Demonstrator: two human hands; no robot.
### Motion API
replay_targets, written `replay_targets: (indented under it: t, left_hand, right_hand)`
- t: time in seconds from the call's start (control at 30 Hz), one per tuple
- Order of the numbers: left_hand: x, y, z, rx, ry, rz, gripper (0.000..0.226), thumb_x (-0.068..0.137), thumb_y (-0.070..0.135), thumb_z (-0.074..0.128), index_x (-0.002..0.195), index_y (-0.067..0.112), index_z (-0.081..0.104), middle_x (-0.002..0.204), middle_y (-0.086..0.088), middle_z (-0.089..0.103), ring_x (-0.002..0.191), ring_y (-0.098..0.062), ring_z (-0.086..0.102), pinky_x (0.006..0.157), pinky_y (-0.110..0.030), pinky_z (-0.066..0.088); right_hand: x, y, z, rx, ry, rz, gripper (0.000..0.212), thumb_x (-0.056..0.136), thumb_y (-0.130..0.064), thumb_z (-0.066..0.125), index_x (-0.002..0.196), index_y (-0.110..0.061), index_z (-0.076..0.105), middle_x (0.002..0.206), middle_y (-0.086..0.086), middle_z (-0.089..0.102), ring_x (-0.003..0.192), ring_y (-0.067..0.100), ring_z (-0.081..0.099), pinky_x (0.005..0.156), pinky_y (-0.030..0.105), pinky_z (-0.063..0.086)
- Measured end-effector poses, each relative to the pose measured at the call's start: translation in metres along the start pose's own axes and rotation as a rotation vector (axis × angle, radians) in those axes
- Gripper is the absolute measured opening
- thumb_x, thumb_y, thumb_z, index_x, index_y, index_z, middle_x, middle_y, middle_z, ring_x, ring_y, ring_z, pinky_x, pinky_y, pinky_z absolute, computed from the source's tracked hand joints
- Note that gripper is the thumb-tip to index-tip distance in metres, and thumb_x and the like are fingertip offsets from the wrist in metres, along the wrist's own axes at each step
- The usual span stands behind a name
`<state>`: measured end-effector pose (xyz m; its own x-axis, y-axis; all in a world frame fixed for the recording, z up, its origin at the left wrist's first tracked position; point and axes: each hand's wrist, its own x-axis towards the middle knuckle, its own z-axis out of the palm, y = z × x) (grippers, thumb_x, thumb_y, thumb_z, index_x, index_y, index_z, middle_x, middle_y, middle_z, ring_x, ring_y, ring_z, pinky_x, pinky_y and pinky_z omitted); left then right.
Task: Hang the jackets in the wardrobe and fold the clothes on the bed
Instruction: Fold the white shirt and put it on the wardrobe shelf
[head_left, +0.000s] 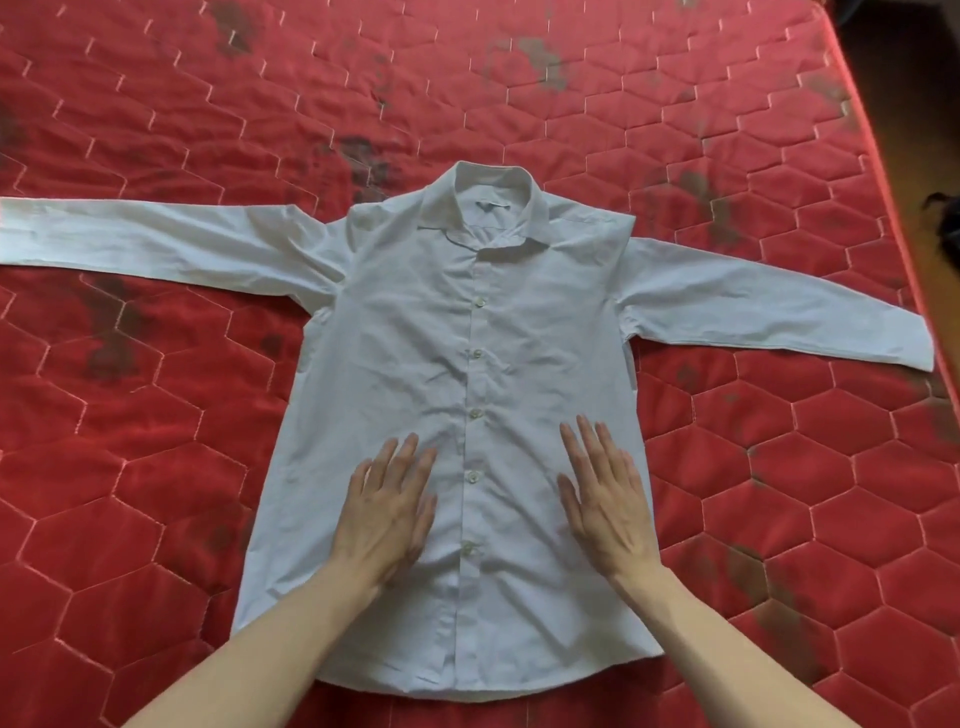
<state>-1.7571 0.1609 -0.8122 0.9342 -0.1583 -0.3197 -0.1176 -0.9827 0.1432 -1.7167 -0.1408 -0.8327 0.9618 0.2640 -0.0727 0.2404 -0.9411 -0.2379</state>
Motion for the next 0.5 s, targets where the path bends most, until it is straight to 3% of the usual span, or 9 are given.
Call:
replay_targets:
  t: [0.07, 0.13, 0.23, 0.33, 0.4, 0.5]
  left_hand:
    - [0.020, 0.007, 0.006, 0.062, -0.075, 0.042, 0.062, 0.098, 0.047, 0.039, 0.146, 0.013, 0.059, 0.145, -0.017, 0.060, 0.129, -0.040, 0.061, 0.097, -0.052, 0.056]
    - [0.045, 0.012, 0.000, 0.106, -0.060, 0.089, 0.060, 0.099, 0.048, 0.037, 0.138, 0.011, 0.064, 0.127, -0.019, 0.066, 0.109, -0.041, 0.066, 0.088, -0.048, 0.055]
    - [0.097, 0.025, -0.020, 0.121, 0.101, 0.097, 0.050, 0.100, 0.041, 0.038, 0.129, 0.009, 0.064, 0.108, -0.012, 0.063, 0.093, -0.035, 0.061, 0.078, -0.046, 0.050]
    - [0.165, 0.052, -0.035, 0.076, 0.176, 0.125, 0.050, 0.099, 0.037, 0.037, 0.132, 0.009, 0.062, 0.121, -0.013, 0.065, 0.106, -0.037, 0.063, 0.087, -0.048, 0.049]
    - [0.212, 0.080, -0.044, 0.019, 0.184, 0.157, 0.053, 0.100, 0.037, 0.035, 0.136, 0.009, 0.062, 0.132, -0.014, 0.064, 0.118, -0.037, 0.063, 0.098, -0.049, 0.046]
    - [0.277, 0.125, -0.062, -0.077, 0.165, 0.186, 0.062, 0.102, 0.039, 0.026, 0.153, 0.010, 0.049, 0.157, -0.013, 0.049, 0.146, -0.033, 0.046, 0.119, -0.050, 0.036]
  right_hand:
    - [0.014, 0.009, 0.008, -0.008, -0.043, 0.076, 0.065, 0.105, -0.045, 0.037, 0.165, -0.024, 0.023, 0.173, 0.002, 0.019, 0.160, 0.024, 0.018, 0.125, 0.047, 0.024]
    - [0.027, 0.019, 0.008, -0.021, -0.045, 0.063, 0.059, 0.103, -0.047, 0.041, 0.155, -0.019, 0.043, 0.161, 0.006, 0.042, 0.146, 0.030, 0.042, 0.113, 0.047, 0.043]
    - [0.063, 0.042, -0.006, 0.134, 0.148, 0.151, 0.043, 0.105, -0.044, 0.041, 0.135, -0.020, 0.059, 0.132, 0.000, 0.060, 0.115, 0.025, 0.058, 0.094, 0.039, 0.047]
    - [0.110, 0.090, -0.025, 0.517, 0.371, 0.560, 0.043, 0.107, -0.038, 0.046, 0.140, -0.012, 0.053, 0.134, 0.008, 0.057, 0.119, 0.025, 0.054, 0.107, 0.033, 0.037]
    - [0.140, 0.137, -0.040, 0.766, 0.502, 0.876, 0.055, 0.106, -0.034, 0.054, 0.151, -0.005, 0.041, 0.142, 0.014, 0.050, 0.124, 0.028, 0.055, 0.111, 0.039, 0.042]
    - [0.177, 0.211, -0.065, 0.989, 0.709, 1.178, 0.075, 0.103, -0.032, 0.061, 0.159, -0.003, 0.022, 0.154, 0.018, 0.041, 0.131, 0.029, 0.055, 0.111, 0.035, 0.042]
